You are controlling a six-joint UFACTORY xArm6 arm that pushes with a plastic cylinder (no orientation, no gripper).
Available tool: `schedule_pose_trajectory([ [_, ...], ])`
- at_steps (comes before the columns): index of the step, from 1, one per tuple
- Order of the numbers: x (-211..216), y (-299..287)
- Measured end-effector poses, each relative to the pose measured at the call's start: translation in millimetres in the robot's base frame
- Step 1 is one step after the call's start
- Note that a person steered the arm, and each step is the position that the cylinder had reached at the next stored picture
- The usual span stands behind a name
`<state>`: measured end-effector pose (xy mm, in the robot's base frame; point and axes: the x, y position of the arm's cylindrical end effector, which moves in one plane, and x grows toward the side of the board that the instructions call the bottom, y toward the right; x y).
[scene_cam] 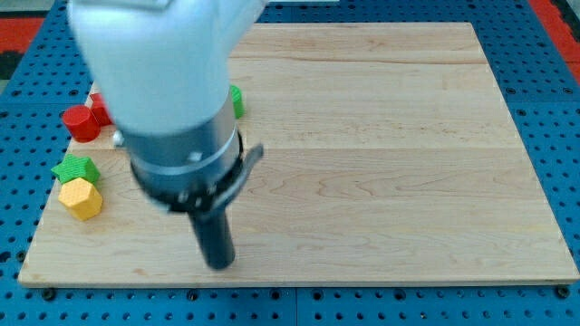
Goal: Push the yellow hexagon into the yellow heart
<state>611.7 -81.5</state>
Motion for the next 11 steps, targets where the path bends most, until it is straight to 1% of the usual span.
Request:
schedule_pose_trajectory([
  [1,6,-20],
  [2,0,-124],
  [3,-31,-193],
  [4,-69,-216],
  [5,-79,-213],
  [6,-81,-170],
  [8,-92,-122],
  [11,-93,-38],
])
